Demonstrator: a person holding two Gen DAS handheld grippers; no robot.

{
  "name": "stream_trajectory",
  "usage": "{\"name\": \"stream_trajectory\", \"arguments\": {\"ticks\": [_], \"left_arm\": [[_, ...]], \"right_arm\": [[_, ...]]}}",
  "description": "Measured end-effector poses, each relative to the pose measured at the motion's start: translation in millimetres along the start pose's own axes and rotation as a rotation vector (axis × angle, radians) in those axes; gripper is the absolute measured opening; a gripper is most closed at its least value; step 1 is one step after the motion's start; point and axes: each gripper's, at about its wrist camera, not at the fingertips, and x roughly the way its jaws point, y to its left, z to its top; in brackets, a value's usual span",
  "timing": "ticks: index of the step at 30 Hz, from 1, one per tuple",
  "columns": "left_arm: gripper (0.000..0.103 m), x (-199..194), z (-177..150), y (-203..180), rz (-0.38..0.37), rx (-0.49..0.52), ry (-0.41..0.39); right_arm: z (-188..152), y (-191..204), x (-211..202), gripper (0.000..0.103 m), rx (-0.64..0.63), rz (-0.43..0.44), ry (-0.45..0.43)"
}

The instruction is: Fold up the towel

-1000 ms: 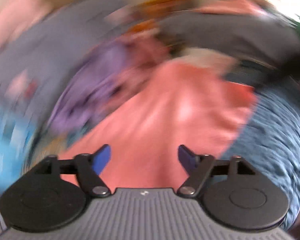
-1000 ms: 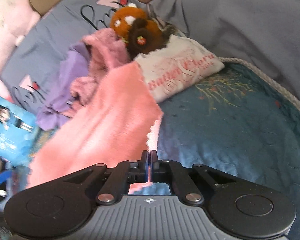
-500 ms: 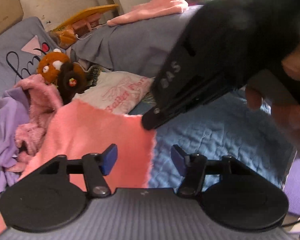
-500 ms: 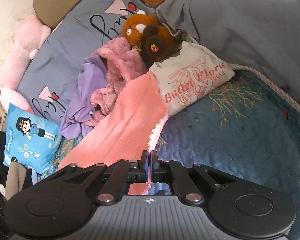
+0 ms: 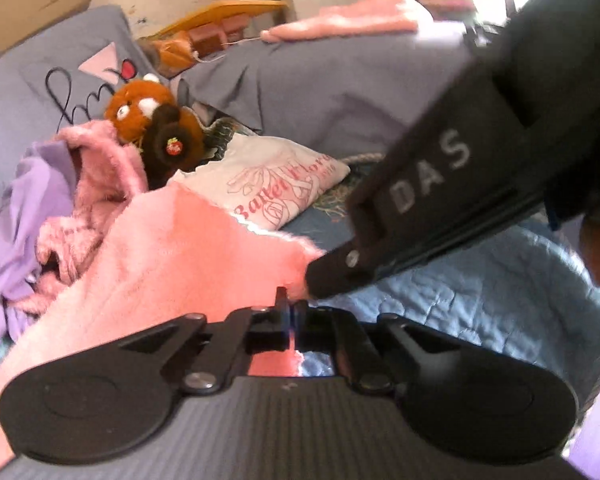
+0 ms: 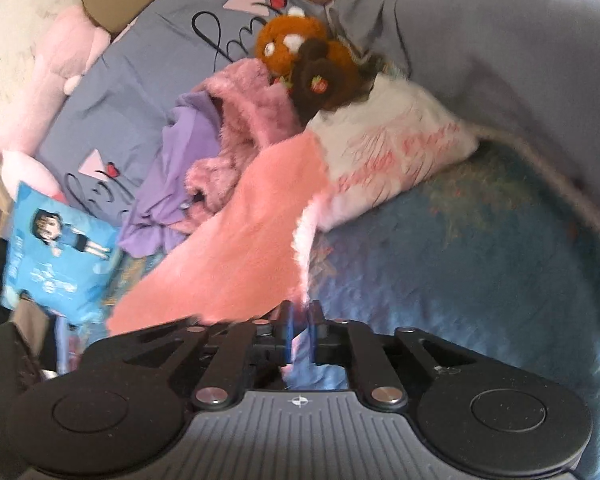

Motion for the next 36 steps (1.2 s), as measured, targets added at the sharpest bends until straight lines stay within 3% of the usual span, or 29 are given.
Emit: {"name": "stream_trajectory", "arguments": {"ticks": [6,10,15,25,29,36], "left_arm": [[0.002,-9.8,0.8,17.2,-0.032,-0.070,-0.010],[0.002,-11.4,2.1,23.8,-0.035,-0.093,-0.015],[0.002,-12.8,1.2,29.7,-0.036,-0.123,-0.014],[0.002,-12.8,0.4,40.7,-0.046,-0.182,-0.012],[0.002,-14.1,0.8,42.7,-0.049,-0.194,-0.015],[0.002,-14.7,2.2,47.8,-0.064,-0.219,-0.022]], "right_arm": [[28.0,-2.4,0.0,0.014,-0.049,-0.079,-0.049],[49.4,3.0,11.4,0.023,-0.105,-0.126,-0.053],[79.8,16.2,39.2,0.036,-0.216,-0.155,-0.025],[152.9,47.1,122.5,0.037,-0.497,-0.146,-0.019],[154.3,53.4,165.0,0.036,-0.684,-0.186,0.021],[146.6,51.2,201.0,0.033,-0.728,-0.183,0.096]]}}
